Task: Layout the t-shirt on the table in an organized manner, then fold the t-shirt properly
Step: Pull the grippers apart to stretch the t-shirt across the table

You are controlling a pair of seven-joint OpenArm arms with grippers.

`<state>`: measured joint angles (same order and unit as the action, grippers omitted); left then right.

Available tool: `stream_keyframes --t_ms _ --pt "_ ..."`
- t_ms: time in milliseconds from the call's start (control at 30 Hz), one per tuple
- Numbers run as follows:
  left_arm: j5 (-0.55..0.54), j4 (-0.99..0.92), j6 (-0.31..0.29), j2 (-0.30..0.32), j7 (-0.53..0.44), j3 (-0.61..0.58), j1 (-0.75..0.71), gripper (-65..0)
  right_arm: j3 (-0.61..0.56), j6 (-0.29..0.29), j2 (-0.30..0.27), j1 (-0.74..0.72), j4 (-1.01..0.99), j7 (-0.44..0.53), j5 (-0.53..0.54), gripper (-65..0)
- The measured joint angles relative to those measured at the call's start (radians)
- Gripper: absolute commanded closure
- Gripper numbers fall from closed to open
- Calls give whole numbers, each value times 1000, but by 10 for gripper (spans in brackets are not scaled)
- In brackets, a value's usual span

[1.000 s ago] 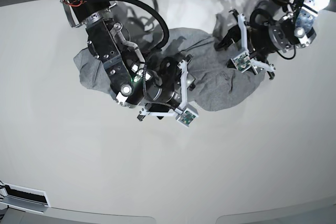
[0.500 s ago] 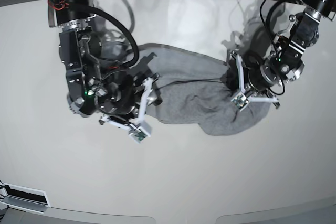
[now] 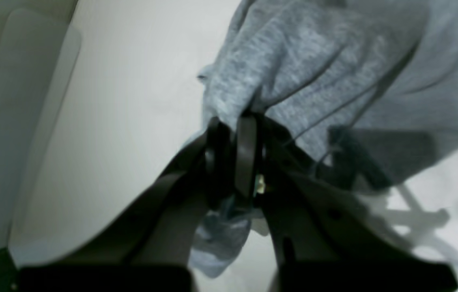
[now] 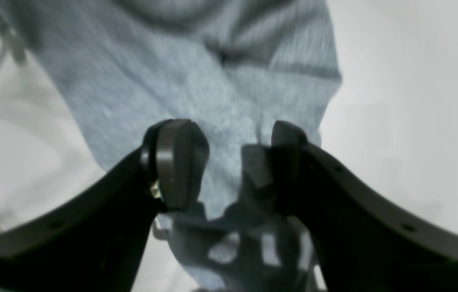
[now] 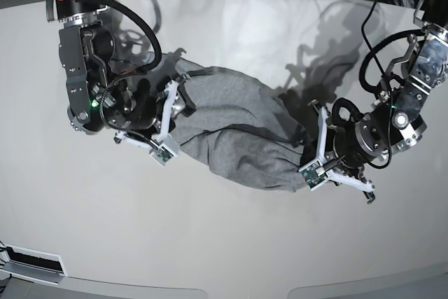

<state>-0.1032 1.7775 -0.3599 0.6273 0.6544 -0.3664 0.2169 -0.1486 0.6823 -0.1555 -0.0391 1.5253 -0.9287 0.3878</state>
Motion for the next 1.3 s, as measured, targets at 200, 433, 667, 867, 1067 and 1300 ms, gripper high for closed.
stream_keyframes --t_ms 200,433,667,867,1067,1300 --pt "-357 -2 -349 71 45 -6 -14 0 2 8 -8 71 0 0 93 -330" --pt "-413 -22 -337 77 66 51 0 0 1 8 -10 75 0 0 92 -330" --pt "-689 -1 -212 43 28 280 -3 0 1 10 -8 78 0 -30 93 -330" --pt "-546 -127 122 8 -1 401 -7 0 1 10 -8 75 1 -15 111 -330" --pt "-543 -300 50 3 16 401 -19 0 1 10 -9 78 1 -30 143 -330" --pt "-543 -432 -154 4 8 402 -19 -75 1 10 -8 78 1 -30 188 -330"
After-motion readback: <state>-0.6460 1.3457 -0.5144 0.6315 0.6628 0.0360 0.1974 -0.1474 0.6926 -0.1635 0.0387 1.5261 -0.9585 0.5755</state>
